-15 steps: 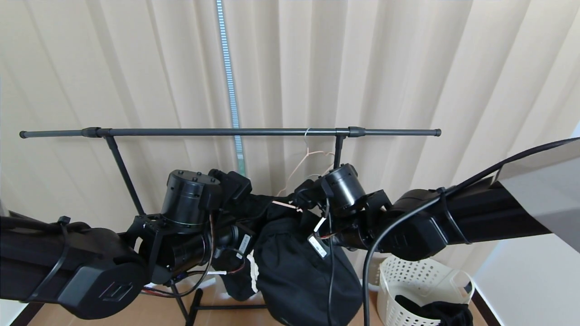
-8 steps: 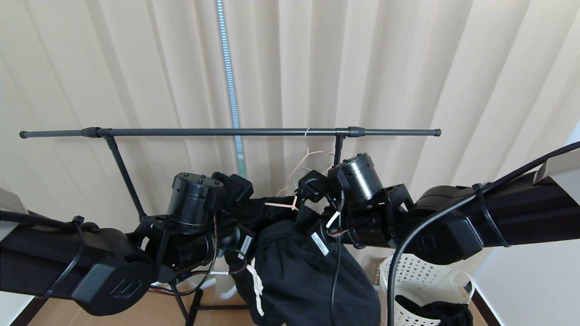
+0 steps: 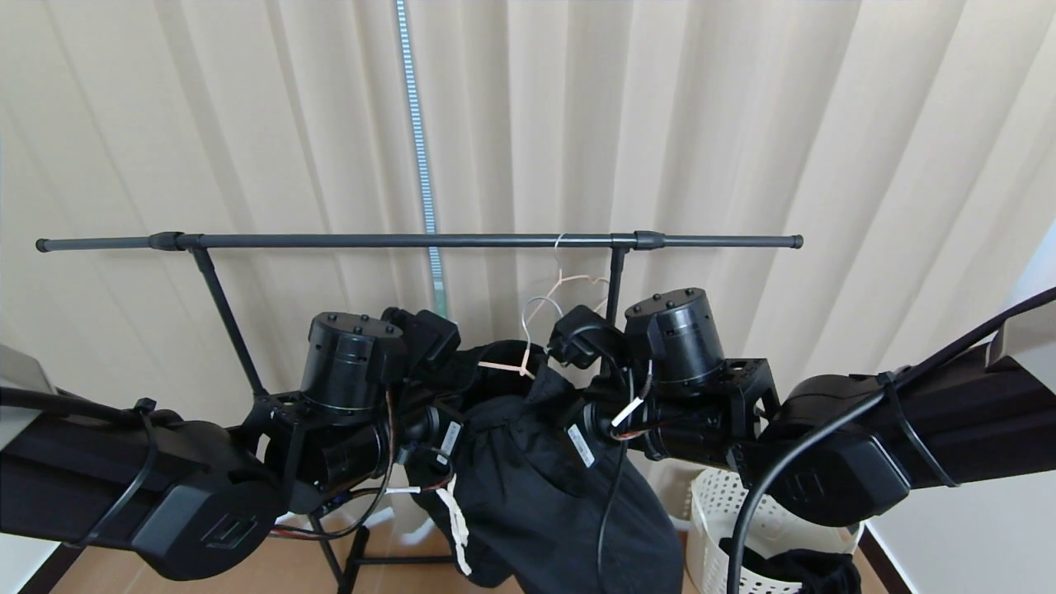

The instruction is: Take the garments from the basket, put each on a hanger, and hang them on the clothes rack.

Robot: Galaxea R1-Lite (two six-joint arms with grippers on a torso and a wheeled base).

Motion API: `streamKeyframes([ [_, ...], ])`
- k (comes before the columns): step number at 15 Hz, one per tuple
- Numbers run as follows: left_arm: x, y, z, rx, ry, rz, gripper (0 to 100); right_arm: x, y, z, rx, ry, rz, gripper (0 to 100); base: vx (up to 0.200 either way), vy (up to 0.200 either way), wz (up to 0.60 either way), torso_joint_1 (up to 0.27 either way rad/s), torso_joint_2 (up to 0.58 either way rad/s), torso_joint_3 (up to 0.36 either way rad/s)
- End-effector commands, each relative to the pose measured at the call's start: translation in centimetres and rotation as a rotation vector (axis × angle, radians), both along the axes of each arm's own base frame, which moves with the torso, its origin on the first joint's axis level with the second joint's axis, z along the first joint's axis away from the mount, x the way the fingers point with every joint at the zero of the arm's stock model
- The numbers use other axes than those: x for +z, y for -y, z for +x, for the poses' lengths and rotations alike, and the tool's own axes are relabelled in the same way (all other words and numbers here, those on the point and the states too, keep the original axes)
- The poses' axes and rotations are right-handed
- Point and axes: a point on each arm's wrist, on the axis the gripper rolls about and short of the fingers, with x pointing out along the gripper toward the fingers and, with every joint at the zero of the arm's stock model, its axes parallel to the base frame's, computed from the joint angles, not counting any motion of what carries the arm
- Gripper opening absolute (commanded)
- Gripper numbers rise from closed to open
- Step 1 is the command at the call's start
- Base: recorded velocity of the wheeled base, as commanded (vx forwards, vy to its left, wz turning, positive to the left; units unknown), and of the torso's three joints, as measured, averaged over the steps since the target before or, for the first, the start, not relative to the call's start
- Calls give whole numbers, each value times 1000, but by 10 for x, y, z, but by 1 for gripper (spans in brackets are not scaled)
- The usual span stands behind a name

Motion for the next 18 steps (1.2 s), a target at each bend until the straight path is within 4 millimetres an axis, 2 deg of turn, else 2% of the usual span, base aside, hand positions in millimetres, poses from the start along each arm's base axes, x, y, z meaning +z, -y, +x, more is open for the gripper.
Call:
streamKeyframes([
  [1, 0, 0, 1, 2, 4, -2, 0, 4, 2, -3, 2, 10, 11, 0, 0, 0, 0, 0, 0, 0],
  [8, -6, 4, 14, -1, 17, -18, 0, 11, 2, -13, 62, 16, 50, 0, 0, 0, 0, 0, 0, 0],
  [9, -6, 6, 16, -2, 19, -18, 100, 8, 2, -16, 79, 28, 66, 0, 0, 0, 0, 0, 0, 0],
  [12, -12, 11, 25, 0, 13, -15, 100, 7, 0, -21, 94, 40, 76, 0, 0, 0, 0, 0, 0, 0],
  [14, -10, 11, 23, -2, 32, -29, 100, 8, 2, -23, 104, 34, 80, 0, 0, 0, 0, 0, 0, 0],
  [18, 5, 1, 3, -14, 62, -40, 100, 4, 8, -17, 102, 37, 99, 0, 0, 0, 0, 0, 0, 0],
])
